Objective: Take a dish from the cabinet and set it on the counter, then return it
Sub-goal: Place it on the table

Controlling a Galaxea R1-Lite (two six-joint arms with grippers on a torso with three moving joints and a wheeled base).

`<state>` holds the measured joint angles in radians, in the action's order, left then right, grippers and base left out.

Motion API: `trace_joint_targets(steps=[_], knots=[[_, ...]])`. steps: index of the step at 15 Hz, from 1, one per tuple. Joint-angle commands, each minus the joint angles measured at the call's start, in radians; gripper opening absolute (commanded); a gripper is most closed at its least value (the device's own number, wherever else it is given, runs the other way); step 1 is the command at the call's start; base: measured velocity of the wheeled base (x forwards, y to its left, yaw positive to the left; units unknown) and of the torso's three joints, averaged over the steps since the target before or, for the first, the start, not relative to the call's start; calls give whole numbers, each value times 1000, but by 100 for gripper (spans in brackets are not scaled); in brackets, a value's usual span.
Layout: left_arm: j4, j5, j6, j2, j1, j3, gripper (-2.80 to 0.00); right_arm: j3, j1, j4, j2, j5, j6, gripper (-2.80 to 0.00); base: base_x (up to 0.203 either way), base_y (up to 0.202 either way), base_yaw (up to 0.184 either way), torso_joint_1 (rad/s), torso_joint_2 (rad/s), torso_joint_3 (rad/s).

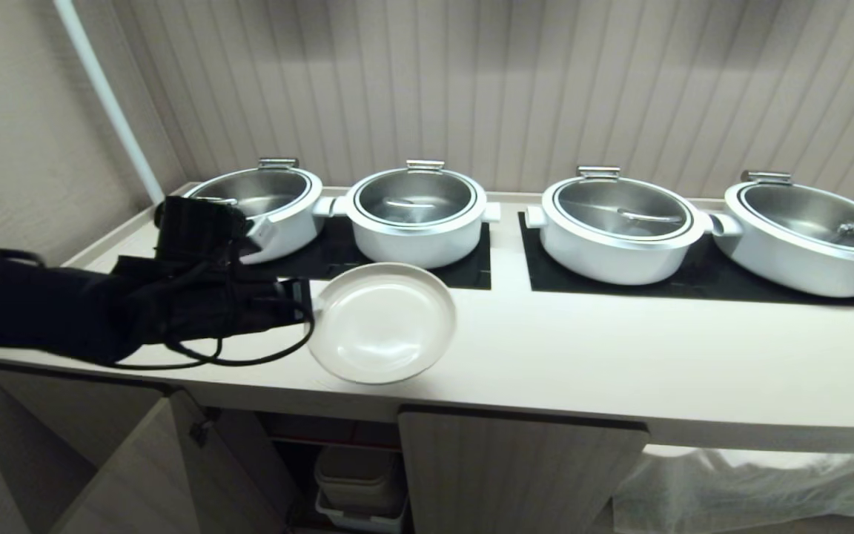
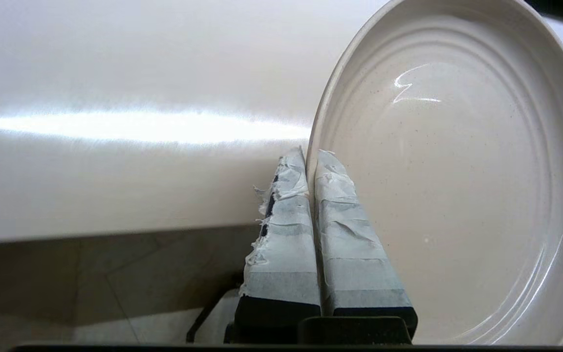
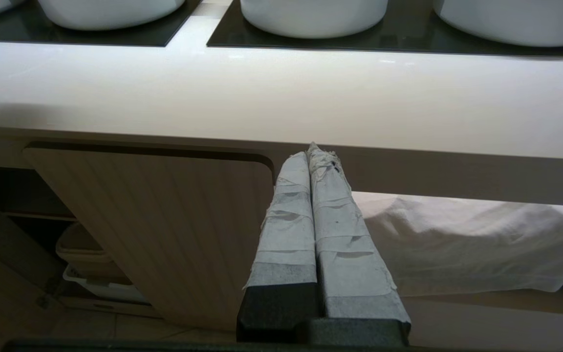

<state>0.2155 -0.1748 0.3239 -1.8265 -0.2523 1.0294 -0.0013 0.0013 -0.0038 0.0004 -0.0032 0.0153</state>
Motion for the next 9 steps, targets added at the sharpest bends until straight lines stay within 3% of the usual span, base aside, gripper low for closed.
trace_joint_targets(steps=[1, 9], knots=[[-2, 0, 3, -153, -26, 131, -280, 0, 0, -1, 0, 0, 0, -280, 0, 0, 0, 0, 0, 0], [-170, 7, 7, -489, -141, 620, -280, 1, 0, -1, 0, 0, 2, -280, 0, 0, 0, 0, 0, 0]])
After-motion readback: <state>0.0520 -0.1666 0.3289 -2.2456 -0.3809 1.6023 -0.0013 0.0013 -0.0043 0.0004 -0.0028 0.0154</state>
